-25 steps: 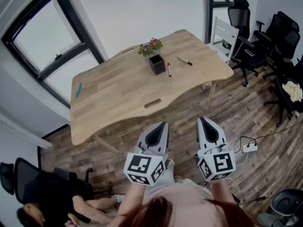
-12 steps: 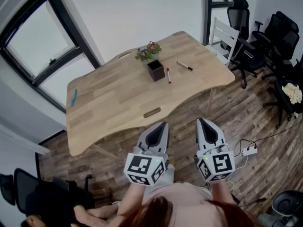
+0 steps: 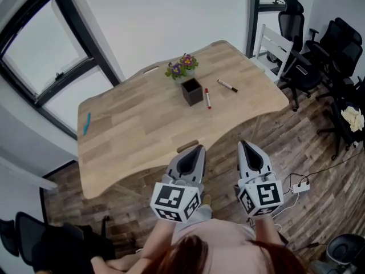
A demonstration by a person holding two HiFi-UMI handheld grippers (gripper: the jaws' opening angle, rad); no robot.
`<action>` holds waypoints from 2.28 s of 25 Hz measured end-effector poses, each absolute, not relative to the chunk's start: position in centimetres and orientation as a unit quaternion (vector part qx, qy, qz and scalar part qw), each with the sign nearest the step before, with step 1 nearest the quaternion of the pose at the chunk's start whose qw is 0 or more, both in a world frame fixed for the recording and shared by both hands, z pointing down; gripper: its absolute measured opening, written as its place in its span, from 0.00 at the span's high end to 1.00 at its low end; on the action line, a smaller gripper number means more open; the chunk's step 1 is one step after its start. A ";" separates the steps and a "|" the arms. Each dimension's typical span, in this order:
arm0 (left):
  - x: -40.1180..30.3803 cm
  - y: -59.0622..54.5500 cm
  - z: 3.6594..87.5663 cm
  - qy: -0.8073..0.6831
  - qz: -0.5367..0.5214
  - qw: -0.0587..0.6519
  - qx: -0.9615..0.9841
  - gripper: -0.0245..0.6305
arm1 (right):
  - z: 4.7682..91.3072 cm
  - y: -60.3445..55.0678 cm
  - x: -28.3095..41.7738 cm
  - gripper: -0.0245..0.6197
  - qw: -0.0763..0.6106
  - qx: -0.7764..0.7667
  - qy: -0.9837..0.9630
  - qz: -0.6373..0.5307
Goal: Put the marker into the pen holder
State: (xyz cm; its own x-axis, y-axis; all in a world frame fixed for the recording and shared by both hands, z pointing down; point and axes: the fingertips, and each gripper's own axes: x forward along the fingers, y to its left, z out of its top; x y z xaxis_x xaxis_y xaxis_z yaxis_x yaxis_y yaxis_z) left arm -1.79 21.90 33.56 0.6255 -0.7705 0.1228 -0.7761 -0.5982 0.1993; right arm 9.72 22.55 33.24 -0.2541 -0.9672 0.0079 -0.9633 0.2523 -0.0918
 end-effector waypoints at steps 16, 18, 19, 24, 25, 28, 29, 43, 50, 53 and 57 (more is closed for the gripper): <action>-4.1 13.3 34.8 -0.410 0.015 0.129 0.903 0.96 | 35.4 13.6 6.1 0.95 -0.024 -0.603 0.796 -0.041; -4.2 12.6 35.0 -0.405 0.015 0.131 0.905 0.96 | 35.9 12.8 5.9 0.95 -0.031 -0.603 0.796 -0.044; -4.2 12.3 35.1 -0.402 0.015 0.132 0.906 0.96 | 36.2 12.4 5.7 0.94 -0.034 -0.604 0.795 -0.046; -4.3 11.0 35.4 -0.393 0.016 0.136 0.909 0.96 | 37.0 10.9 5.3 0.90 -0.047 -0.606 0.792 -0.050; -4.3 10.8 35.5 -0.392 0.017 0.137 0.910 0.96 | 37.2 10.6 5.3 0.90 -0.050 -0.607 0.792 -0.050; -4.0 10.1 35.6 -0.390 0.019 0.139 0.910 0.96 | 37.6 9.7 5.4 0.88 -0.061 -0.604 0.793 -0.052; -3.9 9.9 35.6 -0.390 0.020 0.141 0.910 0.96 | 37.8 9.4 5.4 0.88 -0.063 -0.603 0.793 -0.054; -2.9 5.3 37.4 -0.405 0.029 0.154 0.901 0.96 | 41.9 3.7 6.4 0.86 -0.099 -0.590 0.797 -0.079; -2.1 2.6 38.4 -0.413 0.035 0.162 0.896 0.96 | 44.1 0.6 6.8 0.85 -0.115 -0.581 0.800 -0.092; -1.9 1.7 38.8 -0.417 0.038 0.162 0.893 0.96 | 45.1 -0.6 6.7 0.85 -0.123 -0.575 0.803 -0.098; -1.8 0.1 39.5 -0.426 0.043 0.167 0.888 0.96 | 46.6 -2.5 6.7 0.84 -0.133 -0.568 0.805 -0.109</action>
